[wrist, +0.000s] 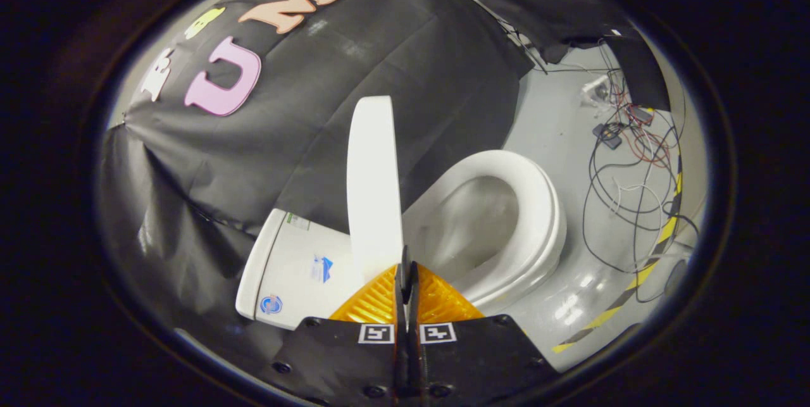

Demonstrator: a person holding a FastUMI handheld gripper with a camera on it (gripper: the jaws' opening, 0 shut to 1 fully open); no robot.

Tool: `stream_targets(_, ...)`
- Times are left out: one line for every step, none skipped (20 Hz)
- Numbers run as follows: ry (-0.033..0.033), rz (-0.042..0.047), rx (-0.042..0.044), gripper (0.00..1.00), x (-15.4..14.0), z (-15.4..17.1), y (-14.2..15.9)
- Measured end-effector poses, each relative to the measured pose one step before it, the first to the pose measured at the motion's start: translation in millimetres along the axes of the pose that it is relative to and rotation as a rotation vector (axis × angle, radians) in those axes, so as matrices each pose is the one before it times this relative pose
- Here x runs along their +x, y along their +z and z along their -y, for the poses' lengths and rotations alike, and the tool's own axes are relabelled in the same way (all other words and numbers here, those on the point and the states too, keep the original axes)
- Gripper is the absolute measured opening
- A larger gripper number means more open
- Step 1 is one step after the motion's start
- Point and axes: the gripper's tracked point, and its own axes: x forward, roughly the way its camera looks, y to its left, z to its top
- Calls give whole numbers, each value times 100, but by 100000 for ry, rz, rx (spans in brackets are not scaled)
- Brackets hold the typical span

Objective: Open the toilet lid.

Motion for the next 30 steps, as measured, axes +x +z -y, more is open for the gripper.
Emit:
stream_targets(-181, 488, -229, 1, -27, -319, 99)
stream_targets(-284, 455, -1107, 1, -121, -301, -25)
stream_targets(-751, 281, -1780, 1, -20, -245, -69)
stream_targets(-930, 372, -1648, 1, -32, -159, -5)
stream_targets(-785, 424, -1545, 1, -36, -357, 131)
stream_targets(-402, 307, -1110, 1, -193, -474, 94)
stream_targets(-351, 506, -1268, 0, -116, -500, 50)
stream_targets(-355, 442, -1465, 1, -56, -472, -76)
stream_targets(-198, 561, -1943, 1, -62, -501, 27)
stream_targets(-298, 712, -1525, 1, -228, -471, 77)
stream_targets(-304, 846, -1254, 1, -84, -479, 62)
stream_targets(-427, 870, -877, 1, -52, -459, -2)
stream_targets(-273, 739, -664, 1, -150, -400, 148)
stream_targets(-130, 295, -724, 1, 36, -376, -156)
stream_targets(138, 368, -671, 1, -110, -413, 22)
stream_targets(130, -29, -1143, 1, -2, -547, -45)
stream_targets(-411, 205, -1609, 1, -25, -399, 51)
stream_targets(-509, 142, -1610, 1, -83, -268, 34)
stream_targets(-183, 221, -846, 1, -87, -391, 19)
stream_targets(220, 421, -442, 1, -112, -554, 86)
stream_targets(155, 382, -531, 1, -1, -555, 6)
stream_targets(-98, 200, -847, 1, -50, -404, -45)
stream_targets(-521, 118, -1439, 1, -30, -357, -1)
stream_targets(-715, 131, -2203, 1, -20, -389, -82)
stream_targets(-508, -66, -2291, 1, 4, -483, 48)
stream_targets(-447, -81, -1998, 1, -65, -575, 6)
stream_targets(-632, 174, -1663, 1, -8, -461, 170)
stream_targets(-819, 254, -1344, 1, -51, -393, 67)
stream_targets(-890, 147, -1426, 1, -16, -322, 60)
stream_targets(-358, -58, 81, 1, -81, -468, -3)
